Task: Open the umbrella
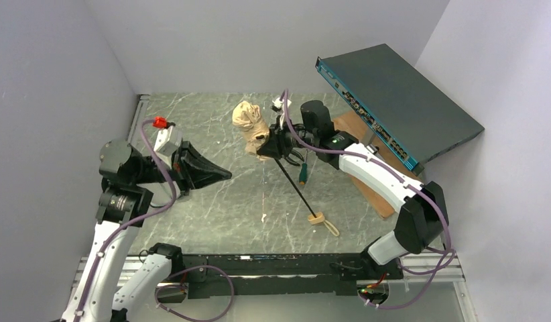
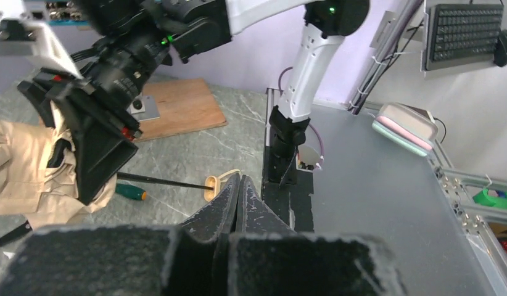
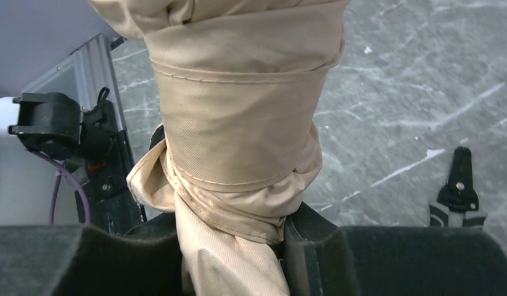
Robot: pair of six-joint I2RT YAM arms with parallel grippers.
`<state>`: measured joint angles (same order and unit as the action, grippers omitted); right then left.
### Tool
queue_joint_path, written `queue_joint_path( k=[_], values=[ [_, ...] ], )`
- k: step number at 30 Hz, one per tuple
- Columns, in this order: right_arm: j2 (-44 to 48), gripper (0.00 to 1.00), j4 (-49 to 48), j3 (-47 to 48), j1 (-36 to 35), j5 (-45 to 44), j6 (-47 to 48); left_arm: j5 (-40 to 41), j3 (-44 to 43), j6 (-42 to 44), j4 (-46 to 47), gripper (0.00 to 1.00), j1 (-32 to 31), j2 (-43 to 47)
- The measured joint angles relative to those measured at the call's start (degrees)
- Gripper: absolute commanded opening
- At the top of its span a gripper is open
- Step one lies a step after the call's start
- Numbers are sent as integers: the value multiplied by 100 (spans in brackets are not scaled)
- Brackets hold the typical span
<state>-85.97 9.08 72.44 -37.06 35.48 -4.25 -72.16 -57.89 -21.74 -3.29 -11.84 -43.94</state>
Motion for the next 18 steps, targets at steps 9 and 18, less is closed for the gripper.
queue_joint_path(
  k=[9,18],
  values=[
    [-4,0,-181,-184,74,577,-118,492,52,492,-723,84,168,262],
    [319,0,-282,-361,13,1574,-238,1292,597,632,-857,74,378,107]
  ],
)
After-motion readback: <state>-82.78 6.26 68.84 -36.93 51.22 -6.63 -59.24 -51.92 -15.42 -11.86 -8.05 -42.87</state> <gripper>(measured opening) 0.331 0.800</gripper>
